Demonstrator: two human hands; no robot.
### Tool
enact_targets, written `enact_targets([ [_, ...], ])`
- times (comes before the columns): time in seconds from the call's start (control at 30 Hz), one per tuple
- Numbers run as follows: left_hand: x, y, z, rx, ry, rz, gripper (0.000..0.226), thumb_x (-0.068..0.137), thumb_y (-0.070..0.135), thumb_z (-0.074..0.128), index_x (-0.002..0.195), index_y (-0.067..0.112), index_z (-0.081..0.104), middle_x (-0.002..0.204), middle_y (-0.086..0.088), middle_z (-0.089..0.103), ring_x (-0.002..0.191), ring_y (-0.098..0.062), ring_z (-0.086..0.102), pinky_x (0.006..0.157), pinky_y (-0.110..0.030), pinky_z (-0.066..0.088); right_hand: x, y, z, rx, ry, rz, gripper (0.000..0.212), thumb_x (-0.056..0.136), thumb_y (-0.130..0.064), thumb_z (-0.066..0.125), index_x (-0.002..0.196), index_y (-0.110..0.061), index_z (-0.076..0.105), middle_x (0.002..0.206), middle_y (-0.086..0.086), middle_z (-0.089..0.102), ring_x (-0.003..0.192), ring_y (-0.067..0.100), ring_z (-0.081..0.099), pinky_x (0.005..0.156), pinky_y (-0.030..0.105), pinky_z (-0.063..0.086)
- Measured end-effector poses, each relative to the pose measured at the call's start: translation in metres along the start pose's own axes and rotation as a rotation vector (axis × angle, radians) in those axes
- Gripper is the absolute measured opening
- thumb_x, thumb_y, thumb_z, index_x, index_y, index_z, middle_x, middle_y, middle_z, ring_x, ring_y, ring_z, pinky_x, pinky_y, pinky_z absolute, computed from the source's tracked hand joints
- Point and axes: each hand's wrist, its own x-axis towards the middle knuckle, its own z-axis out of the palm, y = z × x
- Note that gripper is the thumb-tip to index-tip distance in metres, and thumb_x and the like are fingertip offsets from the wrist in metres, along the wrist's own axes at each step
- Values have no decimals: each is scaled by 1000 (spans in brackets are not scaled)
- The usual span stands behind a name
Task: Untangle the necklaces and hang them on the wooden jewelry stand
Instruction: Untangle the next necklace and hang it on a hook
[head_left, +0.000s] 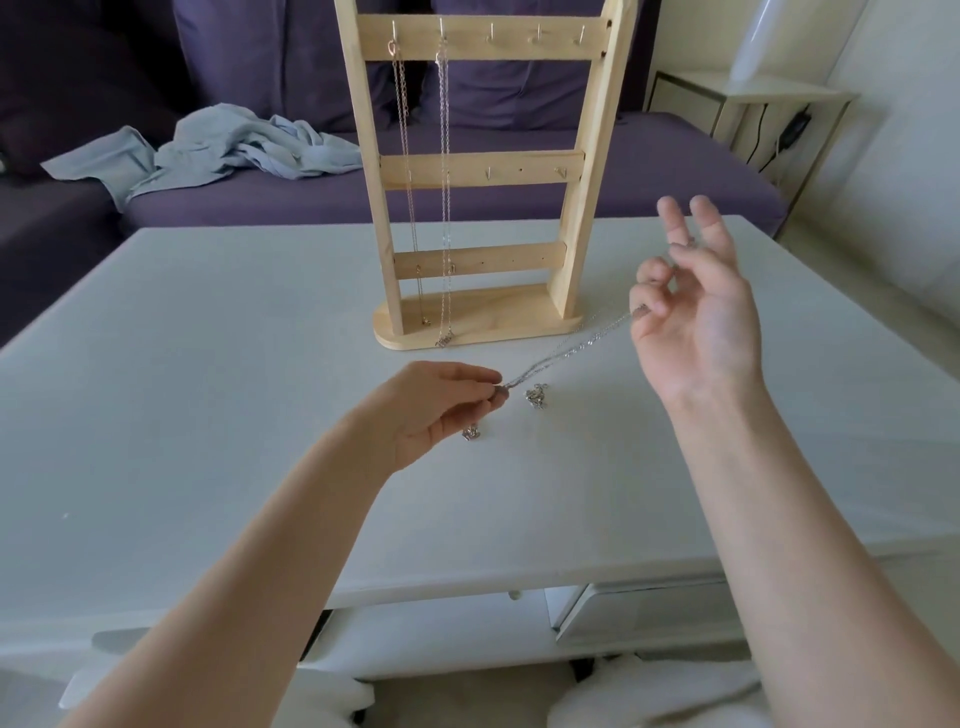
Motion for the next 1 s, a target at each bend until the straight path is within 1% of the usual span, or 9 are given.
enact_targets([
  [0.1,-1,1,3,65,-15,114,14,90,-7,53,95,2,63,78,-7,71,68,-8,68,66,-14,54,-5,5,0,187,-133,150,33,91,1,40,114,-18,56,116,9,62,48,4,45,39,12,35],
  [0.17,-4,6,6,83,-86,174,22,90,-10,49,97,5,63,88,-5,70,79,-9,67,73,-15,54,-7,9,2,142,-198,250,29,90,-2,41,112,-14,55,112,8,65,46,3,43,37,11,33],
  [0.3,-10,13,7,216,-106,283,34,89,-15,44,97,12,62,98,-2,70,88,-4,64,79,-12,50,-9,20,4,-624,-230,245,20,91,-5,49,103,-11,63,109,3,70,40,5,37,34,15,21],
  [0.43,-12,18,6,273,-79,382,31,87,-14,50,102,10,60,103,-7,69,89,-11,64,87,-18,50,-17,29,0,-1003,-265,404,15,89,-10,57,98,-5,68,93,6,68,40,8,40,34,16,23],
  [0.5,-12,20,6,304,-57,416,28,86,-12,54,102,10,61,104,-7,69,91,-12,65,91,-21,50,-20,33,1,-1003,-301,476,17,91,-10,54,98,-3,68,93,8,71,41,9,40,35,16,25],
  [0.6,-12,22,7,368,3,450,25,84,-8,60,99,11,62,98,-5,69,83,-8,66,84,-17,52,-19,34,2,-941,-308,514,19,94,-10,50,98,-2,66,84,9,72,41,8,41,35,16,27],
  [0.67,-12,22,6,437,52,467,24,83,-6,64,96,15,63,93,0,68,79,-5,65,80,-15,52,-20,34,2,-983,-288,487,15,92,-10,55,89,-4,68,72,3,66,43,7,43,37,16,29],
  [0.83,-13,21,5,405,61,407,20,80,-3,68,88,15,65,84,0,66,83,-13,63,89,-27,50,-19,34,2,-985,-202,370,5,85,-5,64,83,-6,69,62,-2,58,45,7,45,40,16,32],
  [1.0,-13,21,6,287,-2,330,12,81,-5,66,85,6,65,81,-5,66,71,-10,64,71,-15,54,-21,35,2,-979,-175,374,4,83,-2,65,83,-6,67,67,1,57,53,10,50,42,17,34],
])
